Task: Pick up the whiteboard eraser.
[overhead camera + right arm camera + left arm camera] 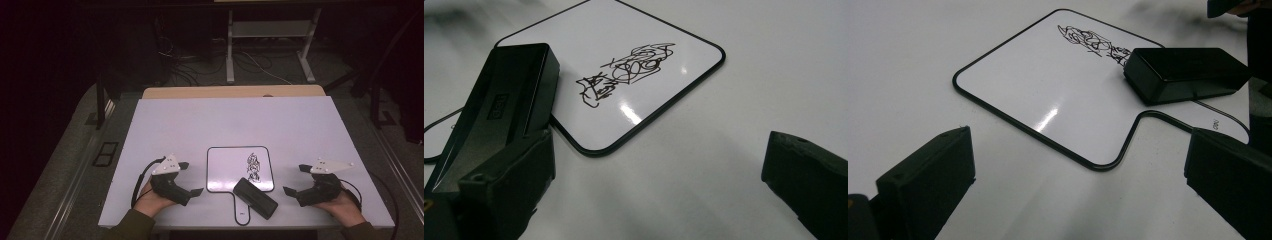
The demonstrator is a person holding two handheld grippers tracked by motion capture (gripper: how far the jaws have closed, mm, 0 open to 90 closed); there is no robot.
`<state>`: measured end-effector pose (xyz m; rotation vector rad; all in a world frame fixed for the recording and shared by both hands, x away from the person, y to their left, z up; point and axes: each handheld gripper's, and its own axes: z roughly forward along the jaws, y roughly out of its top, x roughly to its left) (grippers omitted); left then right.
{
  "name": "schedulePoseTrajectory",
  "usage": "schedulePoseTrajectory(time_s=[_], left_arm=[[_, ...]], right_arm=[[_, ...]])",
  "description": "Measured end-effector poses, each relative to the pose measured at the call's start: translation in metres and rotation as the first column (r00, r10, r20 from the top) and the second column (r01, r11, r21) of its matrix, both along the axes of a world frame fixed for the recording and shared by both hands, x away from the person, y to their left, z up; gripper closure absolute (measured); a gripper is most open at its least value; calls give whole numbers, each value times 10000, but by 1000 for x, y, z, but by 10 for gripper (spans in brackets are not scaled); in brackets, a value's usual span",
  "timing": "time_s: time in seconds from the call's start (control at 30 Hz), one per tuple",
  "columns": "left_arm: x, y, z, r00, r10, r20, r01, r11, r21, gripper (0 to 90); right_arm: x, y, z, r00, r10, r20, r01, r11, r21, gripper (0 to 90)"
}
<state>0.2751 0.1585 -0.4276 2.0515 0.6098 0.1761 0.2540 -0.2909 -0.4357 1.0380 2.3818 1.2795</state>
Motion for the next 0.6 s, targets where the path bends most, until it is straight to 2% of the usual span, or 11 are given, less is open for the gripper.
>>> schedulePoseTrajectory(time_s=[0.23,0.6], left_arm=[[1,1,0,9999,91,-94,-93,9998,-198,0],[-2,0,0,10000,61,-30,-61,9999,-114,0]], right_arm=[[1,1,1,9999,38,-103,-37,9999,143,0],[2,5,7,9996,282,-26,-281,9984,496,0]])
